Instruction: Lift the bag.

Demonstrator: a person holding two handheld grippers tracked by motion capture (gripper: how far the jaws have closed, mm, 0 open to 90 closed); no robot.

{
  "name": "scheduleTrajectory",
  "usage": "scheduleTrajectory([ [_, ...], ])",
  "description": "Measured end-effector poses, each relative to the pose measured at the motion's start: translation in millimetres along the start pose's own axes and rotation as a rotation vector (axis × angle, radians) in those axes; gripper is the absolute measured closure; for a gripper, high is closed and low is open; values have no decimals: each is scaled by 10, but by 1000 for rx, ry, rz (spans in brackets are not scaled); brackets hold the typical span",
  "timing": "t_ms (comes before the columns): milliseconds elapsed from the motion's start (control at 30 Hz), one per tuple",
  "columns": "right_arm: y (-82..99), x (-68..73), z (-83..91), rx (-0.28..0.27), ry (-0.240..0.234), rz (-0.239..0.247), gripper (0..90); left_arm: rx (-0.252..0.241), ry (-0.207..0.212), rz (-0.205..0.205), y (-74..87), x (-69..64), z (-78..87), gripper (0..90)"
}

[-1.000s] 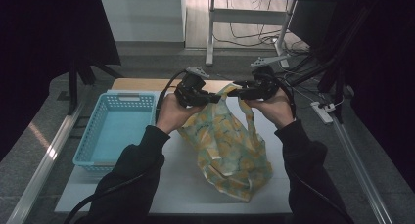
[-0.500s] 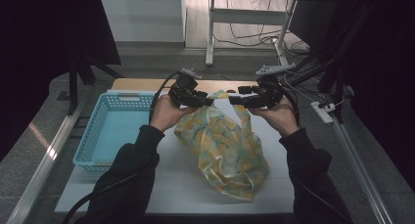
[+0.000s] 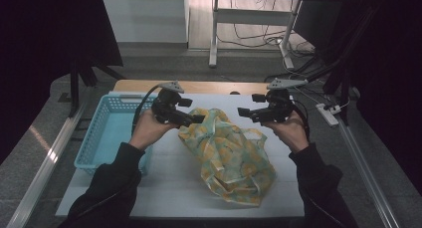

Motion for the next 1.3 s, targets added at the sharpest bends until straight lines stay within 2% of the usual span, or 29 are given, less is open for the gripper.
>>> scheduleTrajectory([
  [167, 110, 4, 49, 0, 20, 1, 91, -8, -22, 19, 183, -76, 102, 65],
  [233, 175, -10, 63, 1, 45, 6, 51, -10, -27, 25, 266, -105, 133, 44],
  [467, 386, -24, 136, -6, 68, 8, 12, -9, -88, 37, 563, -198, 265, 8],
  [667, 579, -33, 219, -16, 84, 1, 0, -8, -120, 51, 798, -318, 418, 0],
  [867, 801, -43, 294, -16, 110, 4, 0, -21, -156, 64, 965, -461, 566, 0],
  [933, 900, -57, 322, -8, 125, -2, 0, -16, -161, 75, 1042, -511, 610, 0],
  [1067, 1072, -90, 371, 0, 150, -8, 0, 15, -198, 88, 1237, -612, 686, 0],
  [1300, 1344, -134, 471, 2, 176, -37, 0, 16, -242, 126, 1519, -760, 850, 0],
])
Point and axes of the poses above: each handheld gripper's, and its own axes: z roughly backward along the jaws, y roughly out of its underside, x roughly to its left, the point moved 8 cm from there along -z, roughly forward along the jaws, and after that the axes turned 15 degrees about -z, right-handed, at the moved point
